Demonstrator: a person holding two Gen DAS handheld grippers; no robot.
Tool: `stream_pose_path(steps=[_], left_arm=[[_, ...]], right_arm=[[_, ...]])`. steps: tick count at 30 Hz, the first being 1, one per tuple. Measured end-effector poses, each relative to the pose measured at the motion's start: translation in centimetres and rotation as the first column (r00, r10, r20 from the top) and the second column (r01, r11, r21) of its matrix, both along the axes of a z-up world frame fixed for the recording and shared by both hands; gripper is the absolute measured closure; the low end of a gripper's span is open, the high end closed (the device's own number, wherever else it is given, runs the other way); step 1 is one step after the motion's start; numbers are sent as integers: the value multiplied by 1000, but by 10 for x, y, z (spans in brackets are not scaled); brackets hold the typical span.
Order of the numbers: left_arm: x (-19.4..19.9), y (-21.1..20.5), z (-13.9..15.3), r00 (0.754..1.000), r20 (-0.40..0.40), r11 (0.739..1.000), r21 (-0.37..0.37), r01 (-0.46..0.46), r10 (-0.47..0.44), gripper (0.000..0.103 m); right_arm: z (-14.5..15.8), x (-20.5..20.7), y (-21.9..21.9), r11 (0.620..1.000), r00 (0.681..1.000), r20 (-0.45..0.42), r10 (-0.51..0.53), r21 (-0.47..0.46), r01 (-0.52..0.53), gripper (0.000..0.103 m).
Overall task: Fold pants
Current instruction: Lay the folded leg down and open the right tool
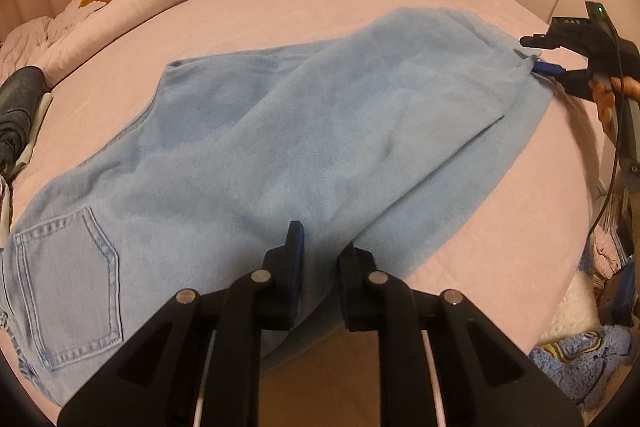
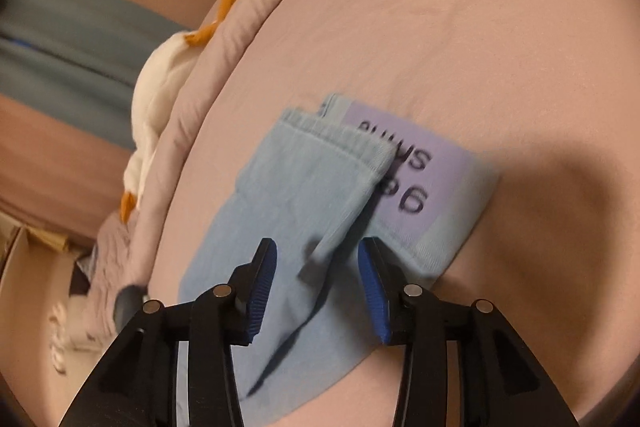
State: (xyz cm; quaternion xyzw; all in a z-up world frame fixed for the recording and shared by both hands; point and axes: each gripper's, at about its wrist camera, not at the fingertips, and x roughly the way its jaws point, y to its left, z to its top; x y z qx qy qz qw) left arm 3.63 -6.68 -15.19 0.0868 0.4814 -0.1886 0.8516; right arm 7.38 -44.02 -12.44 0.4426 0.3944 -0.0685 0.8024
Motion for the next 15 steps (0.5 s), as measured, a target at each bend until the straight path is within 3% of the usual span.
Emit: stream_pose_path(steps=[4,5,6,7,12,15], left_arm=[[2,-1,2,1000,8,1000,8,3,-3,93],[1,-1,4,1000,11,1000,8,5,-5,93],[0,-1,5,1000,14,1000,6,6,-6,94],[-1,-1,9,1000,21,1000,1,8,-8,94],[-10,-8,20,996,44,996,-36,76,-75,93],[-9,-17,10,994,27,995,14,104,-104,93]], right_arm=[[-2,9,3,998,1000,-24,-17,-69,15,64],[-2,12,5,996,1000,-26,-12,-94,9,70],[-2,13,8,992,1000,-31,0,-122,-3,92],[-2,15,7,988,999,-39,18,-150,-24,98],[27,-2,0,973,999,27,31,-230,-24,98],[39,-18,-11,963,999,33,15,-269,-5,98]])
